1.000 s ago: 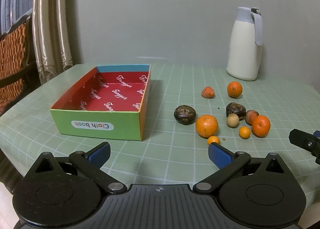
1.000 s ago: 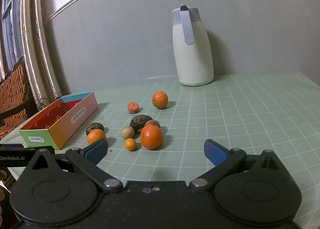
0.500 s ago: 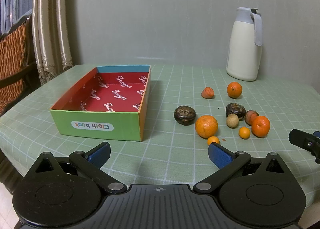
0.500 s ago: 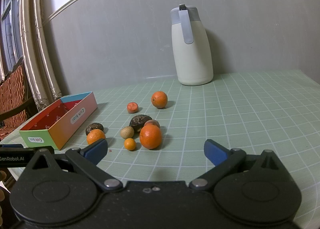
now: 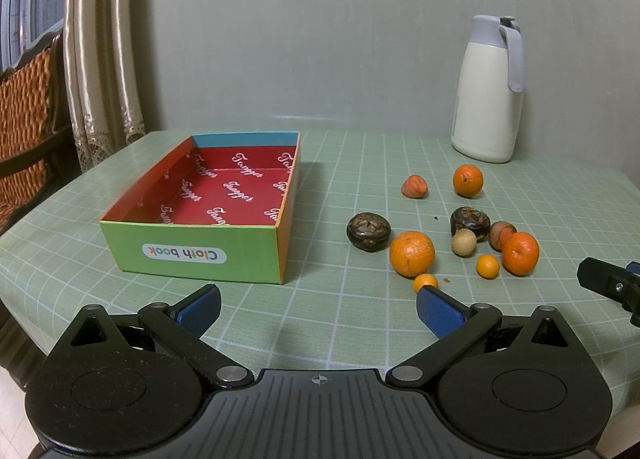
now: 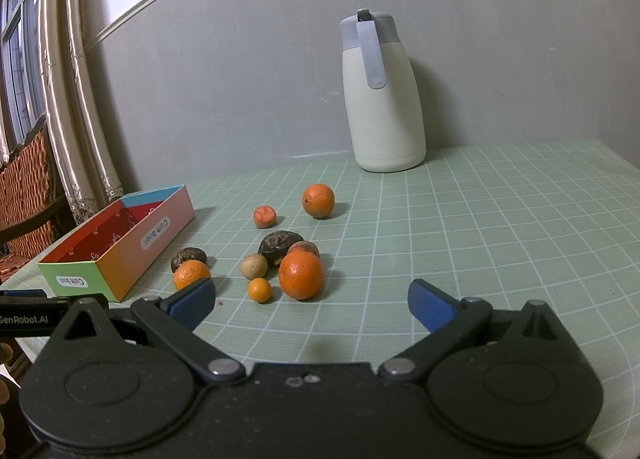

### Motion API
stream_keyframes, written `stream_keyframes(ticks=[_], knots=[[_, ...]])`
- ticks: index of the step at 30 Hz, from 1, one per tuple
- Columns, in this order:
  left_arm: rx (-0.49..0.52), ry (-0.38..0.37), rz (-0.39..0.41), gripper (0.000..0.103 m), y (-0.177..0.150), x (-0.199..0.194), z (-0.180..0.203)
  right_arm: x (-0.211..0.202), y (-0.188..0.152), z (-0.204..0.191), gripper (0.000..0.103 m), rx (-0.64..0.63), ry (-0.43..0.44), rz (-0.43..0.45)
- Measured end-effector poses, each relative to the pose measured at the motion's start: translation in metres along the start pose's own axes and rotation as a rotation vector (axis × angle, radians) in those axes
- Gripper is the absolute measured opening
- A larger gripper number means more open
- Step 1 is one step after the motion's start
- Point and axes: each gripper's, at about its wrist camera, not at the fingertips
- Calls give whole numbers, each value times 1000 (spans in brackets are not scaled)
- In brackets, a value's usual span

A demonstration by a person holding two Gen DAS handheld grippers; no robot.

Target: Organize fruits

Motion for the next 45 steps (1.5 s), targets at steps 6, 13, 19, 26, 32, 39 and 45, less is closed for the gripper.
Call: stream_keyframes(ticks=[6, 13, 19, 26, 32, 39, 45], knots=[[4, 3, 4, 103, 0, 0, 1, -1, 0, 0, 103, 1, -5, 1], [4, 4, 5, 103, 0, 0, 1, 1, 0, 1, 103, 5, -15, 1], [8, 3, 8, 103, 0, 0, 2, 1, 0, 1, 103, 3, -20, 1], [3, 1, 15, 103, 0, -1, 2, 1, 0, 1, 103, -3, -16, 7], [13, 1, 23, 103, -1, -2, 2, 0, 0, 0, 103, -10, -11, 8], [25, -1, 25, 103, -2, 0, 5, 0, 1, -2, 103, -14, -11, 11], [31, -1, 17, 103, -2, 4, 7, -1, 1, -3, 103, -13, -10, 11]])
Point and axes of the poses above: each gripper's, at about its wrist camera, not at the fingertips, and x roughly the way its jaws point, z to its right, y to its top, and after that the axes turned 3 degrees about x, right-handed
